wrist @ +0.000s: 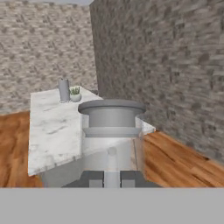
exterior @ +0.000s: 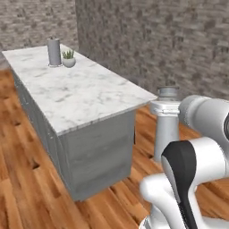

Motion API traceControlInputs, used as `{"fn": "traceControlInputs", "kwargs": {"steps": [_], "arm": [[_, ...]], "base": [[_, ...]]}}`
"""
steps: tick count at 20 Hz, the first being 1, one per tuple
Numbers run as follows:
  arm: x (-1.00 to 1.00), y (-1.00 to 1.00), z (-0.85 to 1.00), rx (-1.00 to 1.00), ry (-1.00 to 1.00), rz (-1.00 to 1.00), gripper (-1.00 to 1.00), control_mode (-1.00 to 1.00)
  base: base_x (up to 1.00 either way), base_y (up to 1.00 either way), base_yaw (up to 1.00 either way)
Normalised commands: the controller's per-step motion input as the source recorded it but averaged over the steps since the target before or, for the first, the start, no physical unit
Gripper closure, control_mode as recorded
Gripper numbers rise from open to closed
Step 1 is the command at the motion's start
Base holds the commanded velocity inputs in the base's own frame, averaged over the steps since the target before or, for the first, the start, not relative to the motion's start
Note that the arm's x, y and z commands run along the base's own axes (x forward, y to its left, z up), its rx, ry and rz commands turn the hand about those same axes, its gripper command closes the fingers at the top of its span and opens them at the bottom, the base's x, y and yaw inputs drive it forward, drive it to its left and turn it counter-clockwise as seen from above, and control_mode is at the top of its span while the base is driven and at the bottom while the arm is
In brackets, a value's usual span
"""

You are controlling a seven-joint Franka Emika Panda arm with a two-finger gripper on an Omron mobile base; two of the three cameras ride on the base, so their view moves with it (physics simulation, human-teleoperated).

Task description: Place the pitcher and cup on the dining counter for serving.

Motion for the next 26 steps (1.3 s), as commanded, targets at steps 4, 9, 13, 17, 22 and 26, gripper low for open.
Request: {"fn": "traceControlInputs", "kwargs": {"steps": [4, 9, 13, 17, 22, 26], "arm": [[0.00, 0.00, 0.00, 0.00, 0.00, 0.00, 1.00, 1.00], [0.00, 0.00, 0.00, 0.00, 0.00, 0.00, 1.00, 1.00], [0.00, 0.00, 0.00, 0.00, 0.00, 0.00, 1.00, 1.00], [0.25, -0.15, 0.00, 0.02, 0.02, 0.13, 1.00, -1.00], [0.84, -0.32, 0.00, 0.20, 0.09, 0.60, 1.00, -1.00], [1.00, -0.02, 0.00, 0.29, 0.20, 0.61, 1.00, -1.00]], "base": [[1.00, -0.30, 0.14], [1.00, -0.20, 0.17], [1.00, -0.32, 0.33], [0.75, -0.39, 0.33], [0.00, 0.00, 0.00], [0.00, 0.00, 0.00]]}}
